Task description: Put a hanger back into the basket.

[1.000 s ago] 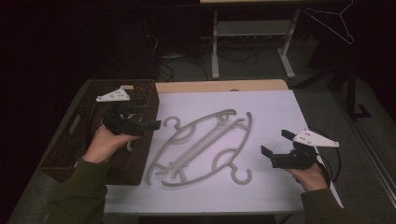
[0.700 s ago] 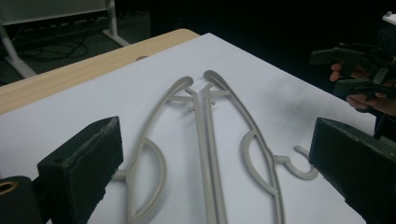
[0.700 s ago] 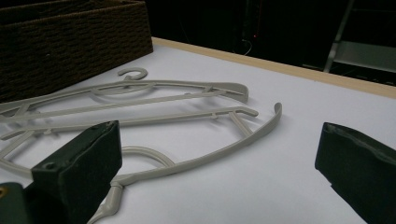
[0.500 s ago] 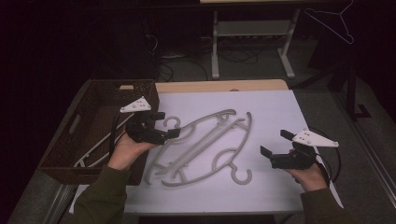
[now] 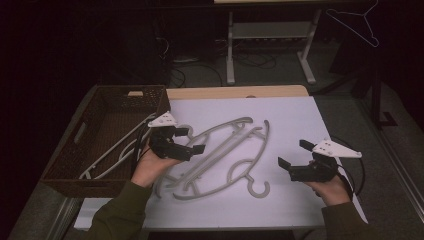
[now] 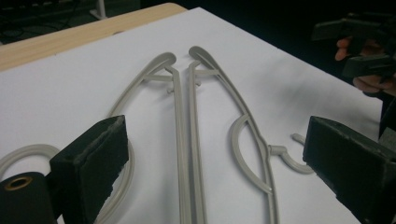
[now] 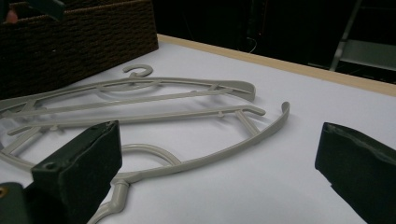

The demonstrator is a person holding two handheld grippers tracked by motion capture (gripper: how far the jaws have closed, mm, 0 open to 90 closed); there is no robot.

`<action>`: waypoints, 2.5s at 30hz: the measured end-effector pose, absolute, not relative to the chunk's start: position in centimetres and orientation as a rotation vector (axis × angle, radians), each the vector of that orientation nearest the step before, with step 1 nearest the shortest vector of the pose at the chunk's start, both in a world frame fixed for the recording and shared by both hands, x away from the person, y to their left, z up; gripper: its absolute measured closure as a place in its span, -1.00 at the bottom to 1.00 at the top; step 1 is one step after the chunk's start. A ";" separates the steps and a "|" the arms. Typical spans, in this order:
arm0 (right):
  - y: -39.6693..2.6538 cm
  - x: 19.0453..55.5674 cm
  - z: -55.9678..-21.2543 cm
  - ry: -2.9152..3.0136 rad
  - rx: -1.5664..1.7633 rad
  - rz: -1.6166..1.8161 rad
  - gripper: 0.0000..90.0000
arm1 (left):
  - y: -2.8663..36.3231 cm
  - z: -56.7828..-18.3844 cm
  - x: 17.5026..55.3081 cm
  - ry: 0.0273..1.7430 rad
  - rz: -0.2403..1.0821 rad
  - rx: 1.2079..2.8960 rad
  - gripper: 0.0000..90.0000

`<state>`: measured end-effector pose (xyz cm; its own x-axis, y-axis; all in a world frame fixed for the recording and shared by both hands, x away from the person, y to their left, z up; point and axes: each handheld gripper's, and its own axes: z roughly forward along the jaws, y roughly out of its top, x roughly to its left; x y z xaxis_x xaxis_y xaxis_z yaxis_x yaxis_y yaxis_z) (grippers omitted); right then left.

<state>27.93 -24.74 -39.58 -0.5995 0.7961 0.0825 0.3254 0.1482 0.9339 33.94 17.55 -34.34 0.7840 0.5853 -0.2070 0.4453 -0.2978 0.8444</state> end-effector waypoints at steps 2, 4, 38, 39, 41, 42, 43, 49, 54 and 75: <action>-24.7 28.0 -39.6 2.002 1.066 1.447 -0.99 | 17.2 -35.0 34.1 0.786 0.175 1.947 -0.76; -24.6 28.0 -39.6 2.009 1.075 1.446 -0.99 | 16.9 -35.5 34.3 0.807 0.180 1.948 -0.71; -24.8 28.0 -39.7 2.009 1.078 1.446 -0.99 | 11.5 -43.7 39.1 0.890 0.105 2.209 0.55; -24.8 28.0 -39.7 2.009 1.078 1.446 -0.99 | 11.5 -43.7 39.1 0.890 0.105 2.209 0.60; -24.8 28.0 -39.7 2.009 1.078 1.446 -0.99 | 11.4 -43.7 39.3 0.874 0.081 2.216 0.67; -24.8 28.0 -39.7 2.009 1.077 1.446 -0.99 | 11.4 -43.7 39.3 0.864 0.080 2.223 0.72; -24.8 28.0 -39.7 2.010 1.078 1.446 -0.99 | 11.3 -43.6 39.2 0.865 0.088 2.229 0.74; -24.8 28.0 -39.7 2.009 1.075 1.446 -0.99 | 11.4 -43.2 39.5 0.835 0.134 2.241 0.79; -24.9 28.1 -39.7 2.009 1.081 1.445 -0.99 | 11.4 -42.5 39.7 0.801 0.164 2.234 0.80; -25.3 27.8 -39.4 1.982 1.087 1.453 -0.99 | 6.9 -41.0 34.2 0.430 -0.006 2.303 0.79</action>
<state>27.81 -25.27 -39.36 -0.5879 0.8038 0.0912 0.3288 0.1344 0.9348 34.16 6.86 -41.05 0.9427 0.3046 -0.1358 0.3083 -0.6406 0.7032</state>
